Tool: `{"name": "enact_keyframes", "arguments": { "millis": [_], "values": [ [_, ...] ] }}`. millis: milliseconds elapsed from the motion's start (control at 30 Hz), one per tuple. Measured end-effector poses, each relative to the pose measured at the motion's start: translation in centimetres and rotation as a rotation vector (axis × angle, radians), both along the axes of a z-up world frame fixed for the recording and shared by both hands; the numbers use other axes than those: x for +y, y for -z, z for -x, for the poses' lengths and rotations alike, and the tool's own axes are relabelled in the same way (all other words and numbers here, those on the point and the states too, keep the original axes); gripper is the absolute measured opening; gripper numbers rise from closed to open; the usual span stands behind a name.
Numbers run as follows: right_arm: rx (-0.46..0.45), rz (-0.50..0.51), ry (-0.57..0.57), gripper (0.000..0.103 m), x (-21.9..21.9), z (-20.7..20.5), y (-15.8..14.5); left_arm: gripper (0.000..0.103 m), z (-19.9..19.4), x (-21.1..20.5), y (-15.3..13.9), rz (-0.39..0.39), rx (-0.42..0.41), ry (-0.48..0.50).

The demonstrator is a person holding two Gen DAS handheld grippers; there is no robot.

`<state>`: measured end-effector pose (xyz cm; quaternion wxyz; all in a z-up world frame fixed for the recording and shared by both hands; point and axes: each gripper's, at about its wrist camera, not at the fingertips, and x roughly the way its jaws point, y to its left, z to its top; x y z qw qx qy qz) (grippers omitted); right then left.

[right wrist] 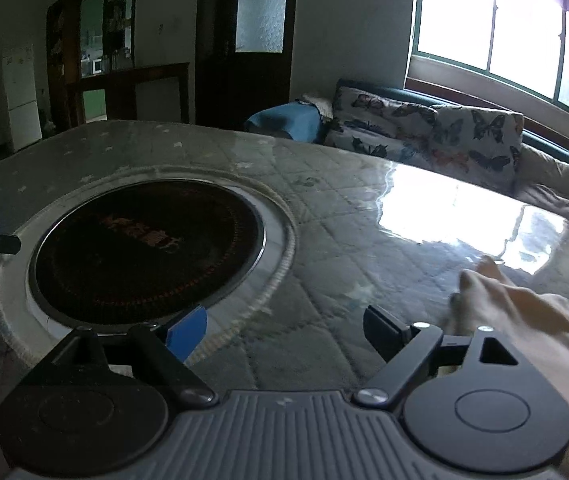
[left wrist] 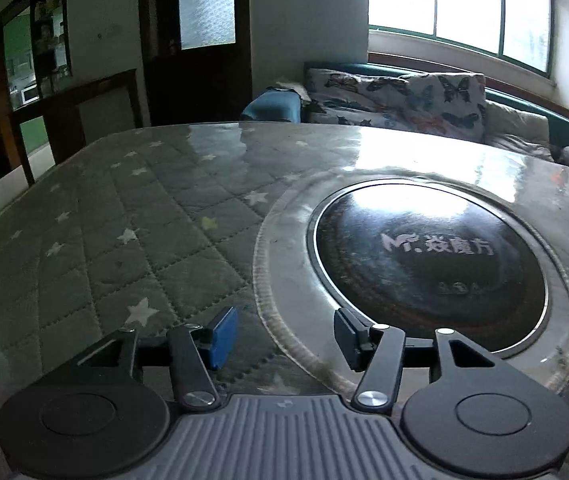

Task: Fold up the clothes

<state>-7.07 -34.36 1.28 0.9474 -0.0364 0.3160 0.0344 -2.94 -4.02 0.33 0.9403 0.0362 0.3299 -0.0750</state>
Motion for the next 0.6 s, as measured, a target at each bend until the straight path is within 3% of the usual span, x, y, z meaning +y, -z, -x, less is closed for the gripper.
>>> {"name": "enact_keyframes", "arguments": {
  "millis": [200, 600],
  "values": [
    [0.021, -0.013, 0.005, 0.089, 1.1, -1.9, 1.1, 0.064, -0.2, 0.3, 0.2, 0.005, -0.009, -0.010],
    [0.063, -0.016, 0.029, 0.103, 2.5, -4.4, 2.1, 0.078, -1.5, 0.1, 0.9, 0.001, -0.018, -0.021]
  ]
}}
